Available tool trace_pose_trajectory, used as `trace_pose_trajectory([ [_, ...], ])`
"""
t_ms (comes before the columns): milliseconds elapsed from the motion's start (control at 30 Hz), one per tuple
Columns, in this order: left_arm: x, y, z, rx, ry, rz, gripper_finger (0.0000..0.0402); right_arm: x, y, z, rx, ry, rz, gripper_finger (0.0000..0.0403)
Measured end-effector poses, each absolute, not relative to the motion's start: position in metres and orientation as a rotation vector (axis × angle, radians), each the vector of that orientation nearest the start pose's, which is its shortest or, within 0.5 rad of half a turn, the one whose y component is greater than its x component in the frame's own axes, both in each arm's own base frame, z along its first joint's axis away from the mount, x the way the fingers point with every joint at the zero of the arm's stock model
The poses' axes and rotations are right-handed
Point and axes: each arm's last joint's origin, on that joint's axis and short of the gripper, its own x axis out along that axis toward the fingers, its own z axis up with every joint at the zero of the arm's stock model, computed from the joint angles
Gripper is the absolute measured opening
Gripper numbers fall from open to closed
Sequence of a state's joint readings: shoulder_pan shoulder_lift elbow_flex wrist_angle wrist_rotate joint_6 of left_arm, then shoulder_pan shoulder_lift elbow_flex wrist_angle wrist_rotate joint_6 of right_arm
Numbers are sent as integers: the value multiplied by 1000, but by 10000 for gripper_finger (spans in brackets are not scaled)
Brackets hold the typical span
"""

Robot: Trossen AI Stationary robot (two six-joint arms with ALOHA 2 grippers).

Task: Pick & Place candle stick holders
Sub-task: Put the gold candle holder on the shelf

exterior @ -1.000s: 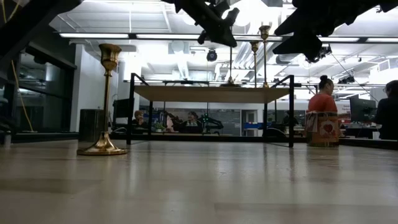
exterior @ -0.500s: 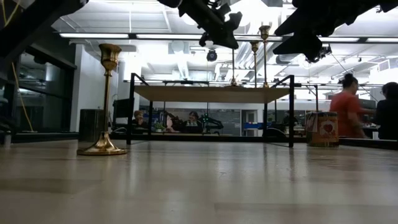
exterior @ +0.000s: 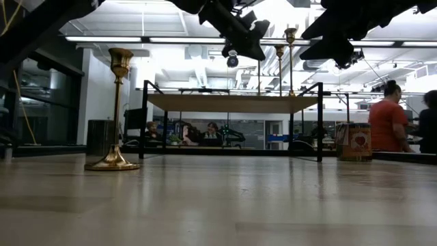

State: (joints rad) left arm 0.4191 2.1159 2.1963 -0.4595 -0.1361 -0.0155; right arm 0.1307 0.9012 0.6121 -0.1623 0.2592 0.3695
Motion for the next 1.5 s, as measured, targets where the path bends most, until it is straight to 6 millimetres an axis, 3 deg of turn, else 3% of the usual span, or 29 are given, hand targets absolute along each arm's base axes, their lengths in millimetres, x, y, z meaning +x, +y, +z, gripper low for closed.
trace_pose_trajectory([
  [1200,439,204,370,-86,409,576,8,194,18,256,276,414,-206,278],
  [1500,439,205,371,-82,403,597,60,194,18,256,280,414,-203,278],
])
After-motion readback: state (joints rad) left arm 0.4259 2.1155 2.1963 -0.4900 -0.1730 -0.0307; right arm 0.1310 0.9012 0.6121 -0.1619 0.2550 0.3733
